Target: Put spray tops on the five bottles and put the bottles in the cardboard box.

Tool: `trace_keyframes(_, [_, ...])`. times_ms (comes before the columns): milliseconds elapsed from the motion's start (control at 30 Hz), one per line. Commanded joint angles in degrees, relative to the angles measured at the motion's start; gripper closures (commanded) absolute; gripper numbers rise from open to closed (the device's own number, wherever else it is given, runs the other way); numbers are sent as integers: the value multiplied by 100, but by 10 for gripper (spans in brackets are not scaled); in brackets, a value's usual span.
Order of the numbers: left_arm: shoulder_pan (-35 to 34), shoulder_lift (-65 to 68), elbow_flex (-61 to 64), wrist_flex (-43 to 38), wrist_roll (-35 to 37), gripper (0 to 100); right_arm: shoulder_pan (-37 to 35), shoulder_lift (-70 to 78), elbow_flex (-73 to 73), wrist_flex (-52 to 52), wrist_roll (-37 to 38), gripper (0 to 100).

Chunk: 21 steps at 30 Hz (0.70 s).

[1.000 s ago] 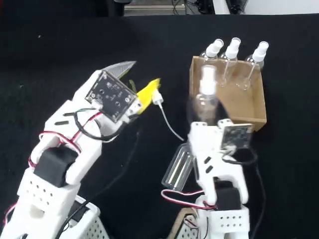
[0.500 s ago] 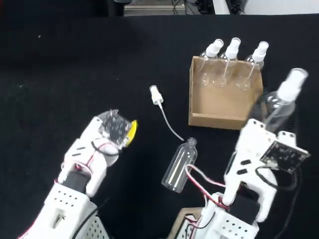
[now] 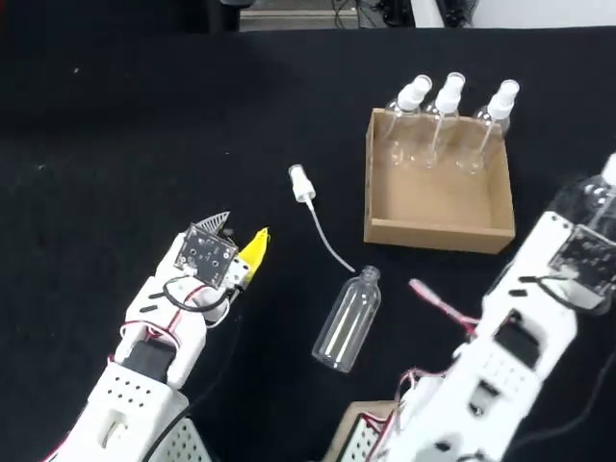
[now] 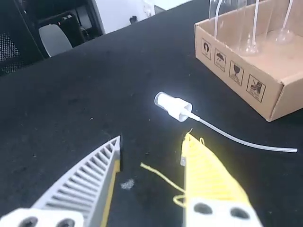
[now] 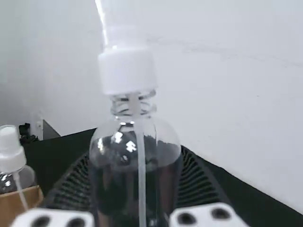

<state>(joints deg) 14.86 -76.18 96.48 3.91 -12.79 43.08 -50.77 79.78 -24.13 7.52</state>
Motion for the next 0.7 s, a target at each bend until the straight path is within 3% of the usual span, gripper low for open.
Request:
trace_keyframes(0, [57,-62,136,158,105,795,325,1473,-760,-1143,0,988])
trace_keyframes(433, [31,-62,136,158,97,795,870,6404,-2580,-4220,-9,987])
trace_keyframes(667, [31,-62,136,158,88,795,879,8242,-3503,-5134,-9,987])
